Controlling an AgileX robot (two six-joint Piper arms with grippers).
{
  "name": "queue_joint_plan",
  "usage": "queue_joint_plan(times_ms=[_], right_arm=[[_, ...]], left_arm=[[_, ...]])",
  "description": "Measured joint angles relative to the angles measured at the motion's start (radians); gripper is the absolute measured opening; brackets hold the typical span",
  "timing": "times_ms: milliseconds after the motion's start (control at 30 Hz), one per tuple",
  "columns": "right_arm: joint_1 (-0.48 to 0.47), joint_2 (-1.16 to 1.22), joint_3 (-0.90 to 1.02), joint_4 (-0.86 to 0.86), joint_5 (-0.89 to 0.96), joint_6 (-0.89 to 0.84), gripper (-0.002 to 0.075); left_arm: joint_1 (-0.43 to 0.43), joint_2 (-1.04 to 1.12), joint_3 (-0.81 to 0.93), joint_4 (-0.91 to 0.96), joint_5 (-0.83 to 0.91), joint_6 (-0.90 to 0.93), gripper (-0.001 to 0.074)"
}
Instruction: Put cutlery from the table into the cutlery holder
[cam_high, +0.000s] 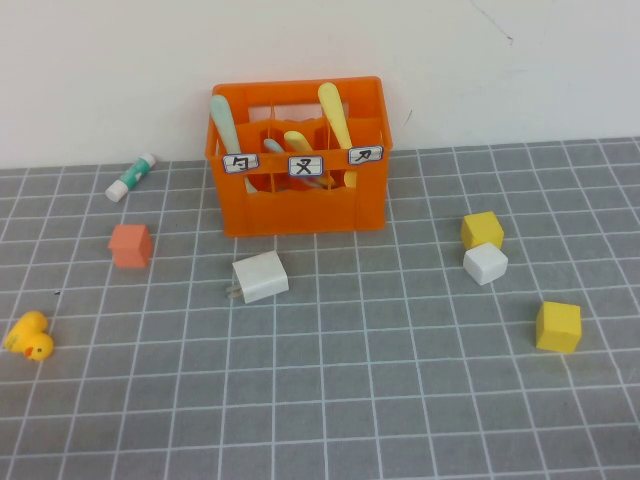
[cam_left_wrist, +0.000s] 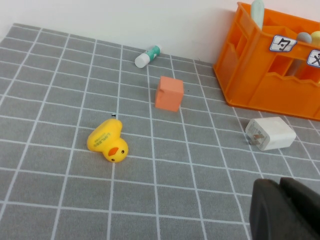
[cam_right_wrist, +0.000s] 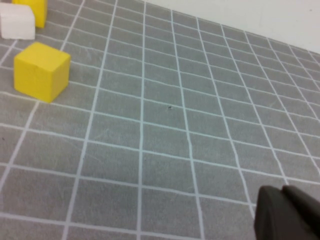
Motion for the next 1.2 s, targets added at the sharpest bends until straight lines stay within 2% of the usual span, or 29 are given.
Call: queue_joint_plan(times_ms=[167,567,1200], right_arm=[[0.005,0.000,0.000,0.032,-0.002,0.008,0.0000],[0.061,0.000,0.000,0.046,-0.002,0.169,0.0000],[0.069,0.000,-0.001,0.064,0.000,0.182,0.0000]], left_arm=[[0.000,0.000,0.000,0.000,0.000,0.000,-0.0001],[0.000,0.000,0.000,0.000,0.000,0.000,-0.0001],[0.000,0.000,0.000,0.000,0.000,0.000,-0.0001]])
